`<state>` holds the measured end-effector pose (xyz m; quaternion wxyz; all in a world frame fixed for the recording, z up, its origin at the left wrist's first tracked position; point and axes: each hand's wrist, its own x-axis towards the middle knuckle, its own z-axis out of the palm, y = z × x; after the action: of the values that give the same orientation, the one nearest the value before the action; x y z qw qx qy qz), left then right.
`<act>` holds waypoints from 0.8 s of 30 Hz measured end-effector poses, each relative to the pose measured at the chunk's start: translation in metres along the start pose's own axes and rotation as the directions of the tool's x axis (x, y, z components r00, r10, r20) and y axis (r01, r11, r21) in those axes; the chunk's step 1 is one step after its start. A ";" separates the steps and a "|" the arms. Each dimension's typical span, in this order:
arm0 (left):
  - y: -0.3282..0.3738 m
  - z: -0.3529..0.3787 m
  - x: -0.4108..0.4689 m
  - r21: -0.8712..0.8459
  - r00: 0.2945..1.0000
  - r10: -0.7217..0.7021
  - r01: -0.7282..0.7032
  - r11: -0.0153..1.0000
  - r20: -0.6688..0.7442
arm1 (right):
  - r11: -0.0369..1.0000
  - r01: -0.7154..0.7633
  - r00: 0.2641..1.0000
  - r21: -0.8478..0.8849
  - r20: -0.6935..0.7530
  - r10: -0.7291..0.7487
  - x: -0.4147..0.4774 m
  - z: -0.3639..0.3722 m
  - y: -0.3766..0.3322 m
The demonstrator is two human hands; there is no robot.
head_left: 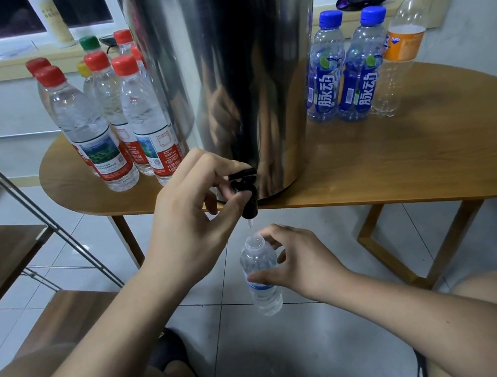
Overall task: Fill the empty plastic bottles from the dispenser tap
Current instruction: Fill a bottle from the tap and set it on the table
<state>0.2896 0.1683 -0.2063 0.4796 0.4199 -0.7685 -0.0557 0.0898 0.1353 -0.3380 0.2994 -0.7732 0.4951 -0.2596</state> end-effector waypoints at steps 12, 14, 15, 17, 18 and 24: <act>-0.008 -0.008 0.001 0.059 0.999 0.003 -0.005 0.998 0.036 | 1.000 -0.001 1.000 0.027 -0.015 0.001 -0.001 -0.002 0.002; -0.011 -0.015 0.003 0.053 0.999 -0.021 0.019 0.998 0.041 | 0.999 0.003 1.000 0.050 -0.023 -0.002 -0.001 -0.003 0.001; -0.014 -0.019 0.003 0.049 0.998 -0.044 0.041 0.998 0.051 | 0.998 0.003 1.000 0.059 -0.025 -0.001 -0.001 -0.004 0.000; -0.021 -0.026 0.005 0.081 0.991 -0.108 0.102 0.992 0.076 | 0.997 0.004 1.000 0.074 -0.025 -0.002 -0.002 -0.006 -0.002; -0.027 -0.029 0.006 0.122 0.986 -0.143 0.133 0.984 0.084 | 0.997 0.003 1.000 0.077 -0.027 -0.001 -0.003 -0.007 -0.003; -0.070 -0.033 0.003 0.321 0.951 -0.300 0.262 0.910 0.075 | 0.998 0.000 0.999 0.066 -0.032 0.002 -0.007 -0.011 -0.006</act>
<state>0.3567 0.1320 -0.2208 0.3474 0.5915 -0.7270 -0.0298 0.0831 0.1415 -0.3268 0.3171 -0.7585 0.4911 -0.2880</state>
